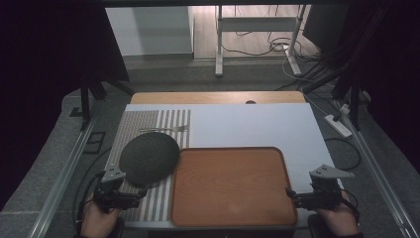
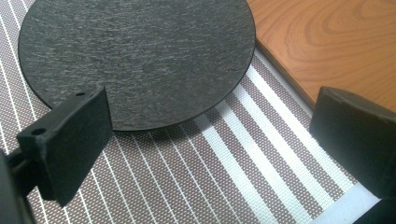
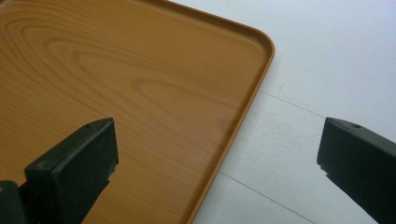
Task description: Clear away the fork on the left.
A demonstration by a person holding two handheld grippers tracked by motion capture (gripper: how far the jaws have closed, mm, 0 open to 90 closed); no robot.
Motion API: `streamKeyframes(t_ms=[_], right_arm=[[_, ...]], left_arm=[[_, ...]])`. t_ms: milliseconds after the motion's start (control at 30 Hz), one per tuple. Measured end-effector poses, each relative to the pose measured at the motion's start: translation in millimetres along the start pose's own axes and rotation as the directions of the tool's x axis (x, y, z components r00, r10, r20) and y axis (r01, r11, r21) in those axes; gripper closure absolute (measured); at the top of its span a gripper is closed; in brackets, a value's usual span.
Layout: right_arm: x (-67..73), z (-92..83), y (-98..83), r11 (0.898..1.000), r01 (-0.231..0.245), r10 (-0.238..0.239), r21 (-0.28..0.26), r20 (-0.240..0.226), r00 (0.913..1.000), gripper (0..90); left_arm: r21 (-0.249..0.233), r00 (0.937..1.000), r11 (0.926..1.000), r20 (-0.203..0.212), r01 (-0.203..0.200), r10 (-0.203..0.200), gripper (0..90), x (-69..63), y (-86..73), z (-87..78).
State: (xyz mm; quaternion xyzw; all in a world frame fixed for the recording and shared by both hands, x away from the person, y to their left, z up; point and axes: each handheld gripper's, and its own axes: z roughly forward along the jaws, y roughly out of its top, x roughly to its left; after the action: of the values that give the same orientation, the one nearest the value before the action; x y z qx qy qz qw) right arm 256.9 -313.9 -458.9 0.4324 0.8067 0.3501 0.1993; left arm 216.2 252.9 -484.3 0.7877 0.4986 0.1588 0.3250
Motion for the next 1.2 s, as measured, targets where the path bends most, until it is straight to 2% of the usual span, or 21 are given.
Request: streamKeyframes(t_ms=[167,400,467,700,900,1200], right_arm=[[0.6,0.3,0.2,1.0,0.005,-0.005,0.005,0.001,1.0,0.0],[0.9,0.9,0.3,1.0,0.009,-0.009,0.007,-0.001,1.0,0.0],[0.9,1.4,0.5,1.0,0.01,-0.01,0.012,-0.002,1.0,0.0],[1.2,1.8,0.6,1.0,0.009,-0.009,0.015,0.0,1.0,0.0],[1.2,1.9,0.7,1.0,0.012,-0.012,0.019,0.001,0.9999,0.0],[1.4,2.3,0.8,1.0,0.012,-0.012,0.021,-0.001,0.9999,0.0]], left_arm=[[0.001,0.9999,0.9999,0.006,0.011,-0.011,0.3,1.0,0.1,0.3],[0.019,1.0,0.9998,0.007,-0.002,0.001,0.0,0.3,2.1,1.6],[0.033,0.9996,0.9994,0.029,0.005,-0.006,0.0,2.2,3.1,3.0],[0.031,0.9984,0.9994,0.054,0.018,-0.02,0.0,5.1,4.9,4.9],[0.001,0.9967,0.9997,0.077,0.024,-0.024,0.0,6.3,6.9,6.5],[-0.001,0.9926,0.9987,0.111,0.05,-0.05,0.0,10.7,10.7,11.7]])
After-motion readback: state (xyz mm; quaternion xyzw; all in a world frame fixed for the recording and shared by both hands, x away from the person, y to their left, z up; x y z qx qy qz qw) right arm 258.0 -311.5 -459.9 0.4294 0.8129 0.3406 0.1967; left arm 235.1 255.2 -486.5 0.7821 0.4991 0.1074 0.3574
